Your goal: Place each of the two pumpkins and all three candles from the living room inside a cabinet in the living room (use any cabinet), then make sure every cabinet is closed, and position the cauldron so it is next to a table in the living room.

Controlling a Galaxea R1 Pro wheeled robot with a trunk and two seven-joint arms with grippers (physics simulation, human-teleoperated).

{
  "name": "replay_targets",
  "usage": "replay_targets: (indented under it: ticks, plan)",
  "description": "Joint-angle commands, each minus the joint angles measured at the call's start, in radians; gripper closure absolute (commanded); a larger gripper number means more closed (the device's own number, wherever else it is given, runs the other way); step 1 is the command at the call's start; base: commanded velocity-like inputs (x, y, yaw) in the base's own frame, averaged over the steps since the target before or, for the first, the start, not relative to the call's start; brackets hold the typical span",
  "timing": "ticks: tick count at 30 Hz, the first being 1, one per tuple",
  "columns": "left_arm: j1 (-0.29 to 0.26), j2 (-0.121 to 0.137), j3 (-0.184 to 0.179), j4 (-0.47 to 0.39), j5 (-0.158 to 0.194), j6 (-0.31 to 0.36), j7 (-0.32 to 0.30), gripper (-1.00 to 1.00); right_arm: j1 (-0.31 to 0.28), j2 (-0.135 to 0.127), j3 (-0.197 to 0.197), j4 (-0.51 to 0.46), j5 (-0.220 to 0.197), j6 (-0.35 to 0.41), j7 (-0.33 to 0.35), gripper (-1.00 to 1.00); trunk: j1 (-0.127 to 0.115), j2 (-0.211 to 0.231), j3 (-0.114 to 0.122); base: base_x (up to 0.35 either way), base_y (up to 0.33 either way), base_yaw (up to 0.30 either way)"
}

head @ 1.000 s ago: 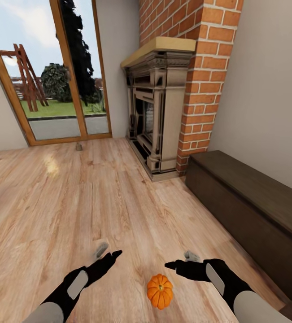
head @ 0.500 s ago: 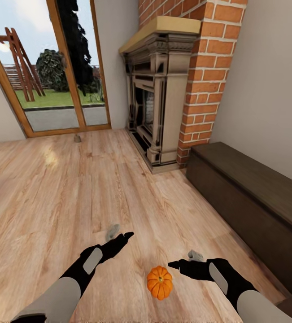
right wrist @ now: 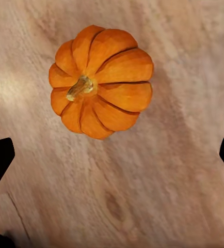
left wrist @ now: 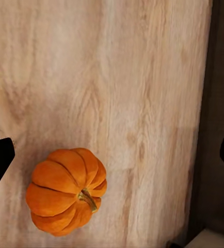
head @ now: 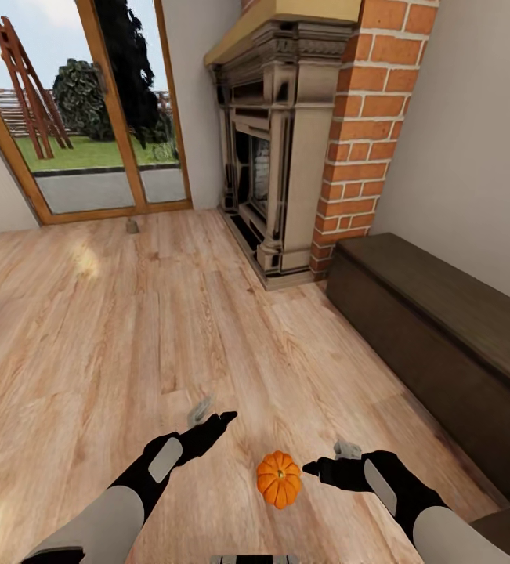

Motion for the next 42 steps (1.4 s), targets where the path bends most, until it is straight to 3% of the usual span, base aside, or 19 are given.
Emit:
replay_targets:
  ticks: [1, 7, 23, 32, 42]
  plan:
    - [0.000, -0.001, 0.008, -0.001, 0.004, 0.010, -0.002, -1.00, 0.000, -0.001, 0.005, -0.001, -0.001, 0.003, 0.003, -1.00, 0.000, -0.001, -0.005, 0.000, 0.000, 0.000]
    - [-0.001, -0.001, 0.009, 0.000, 0.004, 0.010, -0.001, -1.00, 0.000, 0.000, 0.005, -0.002, 0.001, 0.003, 0.065, -1.00, 0.003, -0.002, -0.028, 0.000, 0.000, 0.000]
    - [-0.001, -0.002, 0.009, 0.000, 0.004, 0.007, -0.001, -1.00, 0.000, 0.001, 0.008, -0.002, 0.003, -0.005, 0.081, -1.00, 0.010, -0.006, -0.090, 0.000, 0.000, 0.000]
    - [0.000, -0.001, 0.009, 0.001, 0.004, 0.004, -0.002, -1.00, 0.000, 0.001, 0.009, -0.002, 0.003, -0.006, 0.086, -1.00, 0.010, -0.006, -0.090, 0.008, 0.001, 0.000]
    - [0.000, -0.001, 0.009, 0.005, 0.004, 0.002, -0.002, -1.00, 0.000, 0.001, 0.009, -0.002, 0.003, -0.006, 0.087, -1.00, 0.010, -0.006, -0.090, 0.267, 0.095, 0.000]
